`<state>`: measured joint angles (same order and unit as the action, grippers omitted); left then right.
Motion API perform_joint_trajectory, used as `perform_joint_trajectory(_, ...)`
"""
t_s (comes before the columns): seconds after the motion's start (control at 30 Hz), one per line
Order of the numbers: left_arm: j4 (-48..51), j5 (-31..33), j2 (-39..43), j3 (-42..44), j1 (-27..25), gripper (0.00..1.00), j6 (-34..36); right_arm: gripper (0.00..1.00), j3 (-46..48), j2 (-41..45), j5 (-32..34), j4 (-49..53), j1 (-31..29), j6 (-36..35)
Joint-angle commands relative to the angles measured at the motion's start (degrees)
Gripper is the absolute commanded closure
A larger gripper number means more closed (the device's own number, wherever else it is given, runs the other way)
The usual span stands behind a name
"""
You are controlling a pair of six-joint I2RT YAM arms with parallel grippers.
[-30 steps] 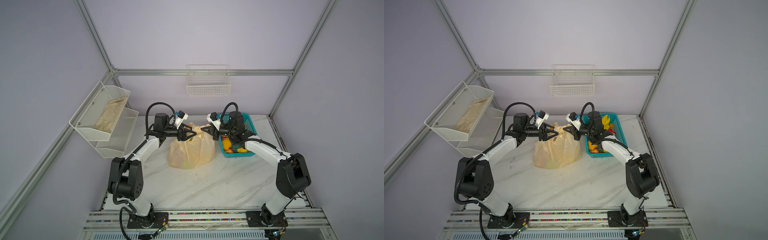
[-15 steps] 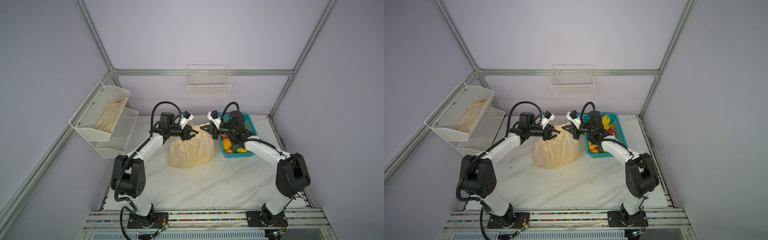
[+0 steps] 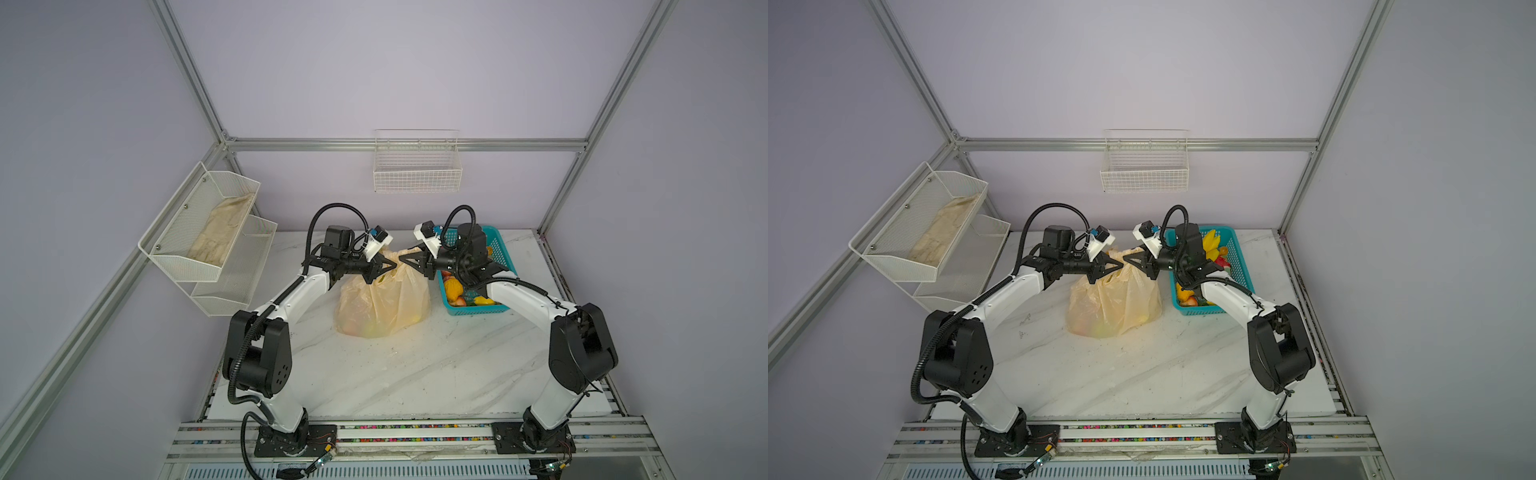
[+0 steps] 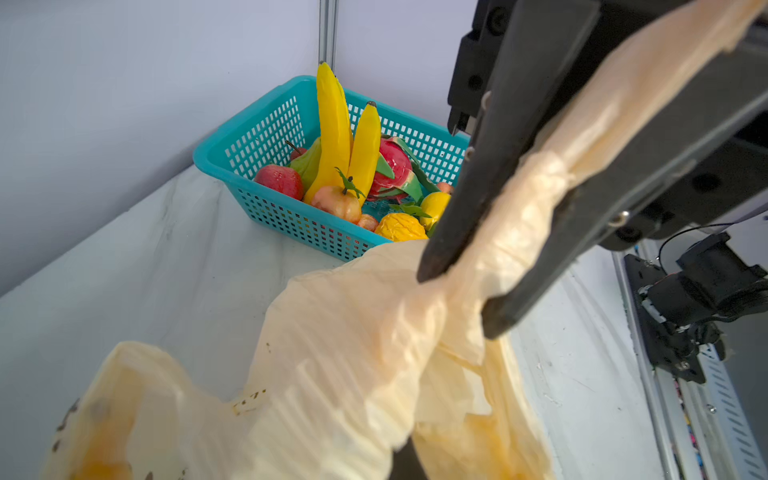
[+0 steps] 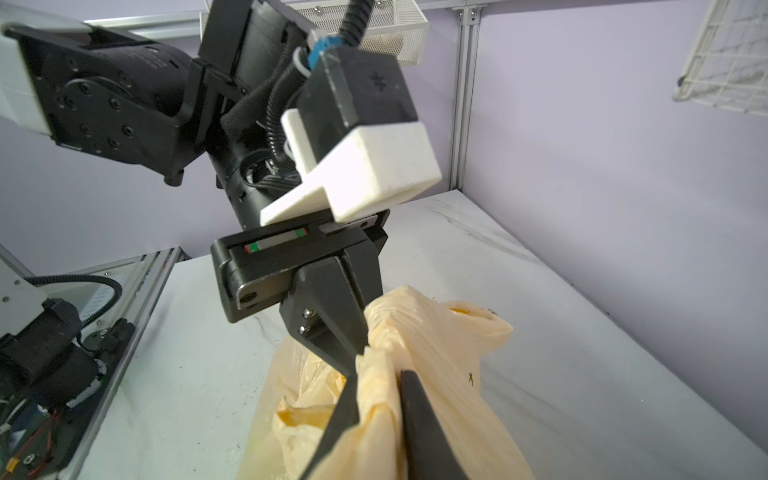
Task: Place the fake fruits into the plastic bag and tie a complex knot
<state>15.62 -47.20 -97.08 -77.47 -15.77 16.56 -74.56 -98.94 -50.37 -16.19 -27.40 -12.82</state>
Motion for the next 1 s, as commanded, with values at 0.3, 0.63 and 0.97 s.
perform_joint_trajectory(0.3, -1.9, -0.2, 5.0, -0.8, -0.6, 1.0, 8.6, 0.33, -2.5, -2.1, -3.2, 6.6, 0.0, -6.0)
perform_joint_trajectory(0.63, -0.3, -1.5, 5.5, -0.7, -0.6, 1.0, 11.2, 0.34, -5.2, -5.2, -6.4, 7.0, 0.1, -9.2)
perform_joint_trajectory(0.97, 0.0, -1.0, 5.4, -1.2, -0.6, 1.0, 10.4, 0.67, -7.1, -7.9, -7.0, 7.8, 0.1, -9.2)
